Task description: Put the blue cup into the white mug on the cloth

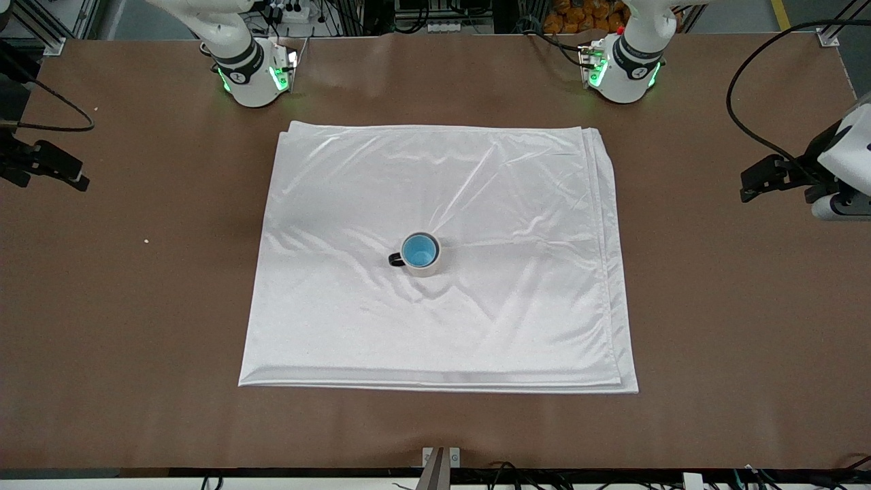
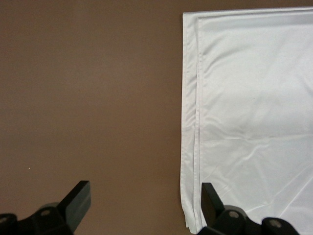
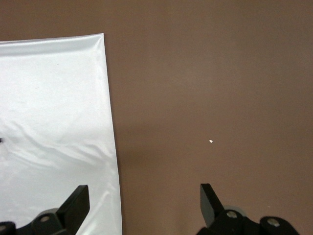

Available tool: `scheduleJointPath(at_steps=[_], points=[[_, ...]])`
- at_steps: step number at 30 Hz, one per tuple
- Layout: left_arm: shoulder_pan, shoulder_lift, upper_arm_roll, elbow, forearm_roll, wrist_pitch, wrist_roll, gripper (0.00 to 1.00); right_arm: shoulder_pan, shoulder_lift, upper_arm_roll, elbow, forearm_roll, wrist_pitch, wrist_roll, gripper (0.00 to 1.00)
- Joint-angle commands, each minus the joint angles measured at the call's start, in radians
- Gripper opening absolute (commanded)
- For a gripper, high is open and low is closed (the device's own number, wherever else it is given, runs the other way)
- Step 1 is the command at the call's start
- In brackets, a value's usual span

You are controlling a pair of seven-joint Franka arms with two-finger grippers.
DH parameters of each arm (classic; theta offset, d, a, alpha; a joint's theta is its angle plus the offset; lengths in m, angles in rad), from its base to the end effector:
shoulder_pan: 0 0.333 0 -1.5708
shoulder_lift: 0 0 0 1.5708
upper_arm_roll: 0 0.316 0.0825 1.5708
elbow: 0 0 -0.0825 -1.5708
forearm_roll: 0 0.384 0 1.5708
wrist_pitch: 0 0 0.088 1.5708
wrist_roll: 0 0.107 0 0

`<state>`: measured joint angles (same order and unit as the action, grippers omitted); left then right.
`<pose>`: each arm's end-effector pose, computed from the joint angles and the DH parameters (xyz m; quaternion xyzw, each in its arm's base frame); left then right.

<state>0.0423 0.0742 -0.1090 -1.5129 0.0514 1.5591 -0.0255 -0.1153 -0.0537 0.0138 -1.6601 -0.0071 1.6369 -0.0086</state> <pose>0.5751 -0.0304 0.6092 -0.9995 0.0206 0.0128 0.0223 0.5405 -0.0556 0.6175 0.9988 -0.0463 0.0150 0.0047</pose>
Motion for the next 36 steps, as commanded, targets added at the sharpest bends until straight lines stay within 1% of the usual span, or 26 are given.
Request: scheduleJointPath(at_steps=[1, 6, 8, 19, 24, 29, 36], points=[[-0.005, -0.030, 0.017, -0.055, -0.004, 0.047, 0.009, 1.00, -0.026, -0.022, 0.017, -0.021, -0.001, 0.005, 0.012, 1.00], [-0.007, -0.068, 0.017, -0.108, -0.010, 0.055, 0.007, 1.00, -0.024, -0.018, 0.018, -0.018, -0.001, 0.006, 0.013, 1.00], [-0.005, -0.070, 0.017, -0.116, -0.010, 0.055, 0.007, 1.00, -0.026, -0.018, 0.018, -0.017, -0.001, 0.005, 0.013, 1.00], [-0.010, -0.062, 0.015, -0.115, -0.018, 0.055, 0.007, 1.00, -0.024, -0.008, 0.020, -0.018, 0.007, 0.012, 0.015, 1.00], [-0.007, -0.060, 0.017, -0.109, -0.068, 0.081, 0.009, 1.00, -0.026, -0.006, 0.020, -0.017, 0.004, 0.005, 0.012, 1.00], [-0.007, -0.060, 0.017, -0.104, -0.070, 0.131, 0.004, 1.00, -0.020, 0.006, 0.021, -0.015, 0.006, 0.005, 0.015, 1.00], [-0.007, -0.060, 0.019, -0.104, -0.067, 0.133, 0.004, 1.00, -0.021, 0.008, 0.021, -0.004, 0.007, 0.005, 0.010, 1.00]])
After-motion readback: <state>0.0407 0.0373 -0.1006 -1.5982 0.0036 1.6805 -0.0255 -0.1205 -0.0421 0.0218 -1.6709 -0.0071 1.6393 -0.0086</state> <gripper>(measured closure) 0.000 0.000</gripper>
